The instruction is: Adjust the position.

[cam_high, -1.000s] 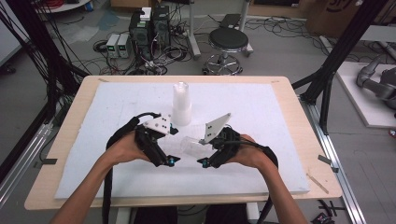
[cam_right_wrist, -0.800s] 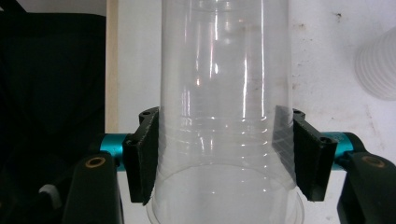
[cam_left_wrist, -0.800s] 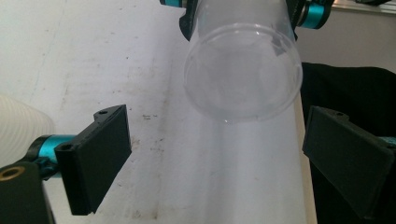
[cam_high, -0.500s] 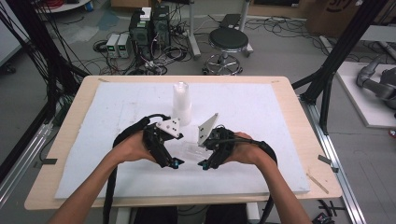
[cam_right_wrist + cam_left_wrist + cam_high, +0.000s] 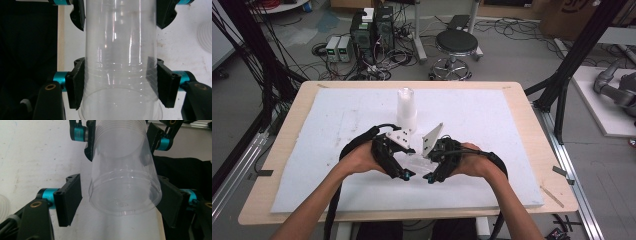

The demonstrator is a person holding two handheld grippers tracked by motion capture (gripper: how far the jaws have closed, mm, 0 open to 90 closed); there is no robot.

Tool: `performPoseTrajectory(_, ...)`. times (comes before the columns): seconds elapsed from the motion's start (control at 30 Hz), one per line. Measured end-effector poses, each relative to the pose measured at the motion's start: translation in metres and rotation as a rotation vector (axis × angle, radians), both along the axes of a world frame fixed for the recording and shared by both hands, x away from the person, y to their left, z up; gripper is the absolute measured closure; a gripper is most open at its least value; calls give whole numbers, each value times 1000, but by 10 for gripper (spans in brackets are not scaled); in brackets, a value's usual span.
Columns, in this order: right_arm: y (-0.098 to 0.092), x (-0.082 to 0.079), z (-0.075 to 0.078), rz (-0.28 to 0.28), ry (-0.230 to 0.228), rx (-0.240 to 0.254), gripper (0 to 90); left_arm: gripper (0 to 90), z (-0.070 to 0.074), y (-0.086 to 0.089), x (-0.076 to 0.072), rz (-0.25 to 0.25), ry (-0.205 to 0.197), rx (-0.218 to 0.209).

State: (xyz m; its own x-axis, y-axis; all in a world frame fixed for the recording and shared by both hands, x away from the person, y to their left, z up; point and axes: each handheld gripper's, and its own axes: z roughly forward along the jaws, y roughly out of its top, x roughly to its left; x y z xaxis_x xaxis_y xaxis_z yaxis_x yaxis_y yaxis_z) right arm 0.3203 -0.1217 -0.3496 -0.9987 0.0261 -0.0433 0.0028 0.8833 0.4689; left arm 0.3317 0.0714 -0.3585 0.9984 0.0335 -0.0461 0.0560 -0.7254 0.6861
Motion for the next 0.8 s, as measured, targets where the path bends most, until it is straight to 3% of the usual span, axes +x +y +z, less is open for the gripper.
performPoseTrajectory(0.17,1,1,-1,-10,-10,-6,351,414,-1,-2,-2,-13,-18,4)
performPoseTrajectory(0.3,1,1,-3,-6,-9,-11,334,424,-1,-3,-2,-15,-19,10)
performPoseTrajectory(0.5,2,0,-6,24,5,46,149,425,-1,-3,-3,-20,-20,-2)
performPoseTrajectory(0.7,0,1,-6,11,-4,74,140,424,0,-2,-3,-22,-28,10)
performPoseTrajectory(0.8,-4,1,-4,0,-18,104,140,424,-4,1,-2,-3,-9,-24)
